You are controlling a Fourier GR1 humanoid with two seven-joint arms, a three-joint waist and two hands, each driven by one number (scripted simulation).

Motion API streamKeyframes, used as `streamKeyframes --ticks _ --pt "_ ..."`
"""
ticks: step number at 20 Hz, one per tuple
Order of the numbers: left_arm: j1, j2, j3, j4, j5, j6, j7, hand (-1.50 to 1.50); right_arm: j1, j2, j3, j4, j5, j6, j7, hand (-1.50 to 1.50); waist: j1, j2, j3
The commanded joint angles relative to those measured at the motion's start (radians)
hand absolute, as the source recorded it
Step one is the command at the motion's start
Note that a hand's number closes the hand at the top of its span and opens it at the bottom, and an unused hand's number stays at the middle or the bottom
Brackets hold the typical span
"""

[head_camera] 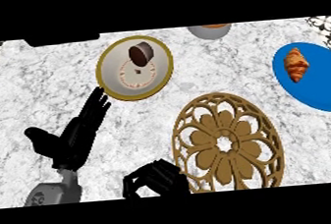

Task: Pick the cupcake from the placemat and place it in the bowl

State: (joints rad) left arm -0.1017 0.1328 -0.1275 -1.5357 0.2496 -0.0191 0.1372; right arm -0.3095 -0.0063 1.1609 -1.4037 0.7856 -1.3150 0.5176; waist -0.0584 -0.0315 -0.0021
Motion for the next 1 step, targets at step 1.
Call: streamKeyframes --ticks 1 --pt "0.014 0.001 -0.005 -0.009 -0.007 0.0 -0.005 0.0 0.286 0.006 0.204 -0.027 0.091 -0.123 -0.009 1.5 0.0 0.006 0.001"
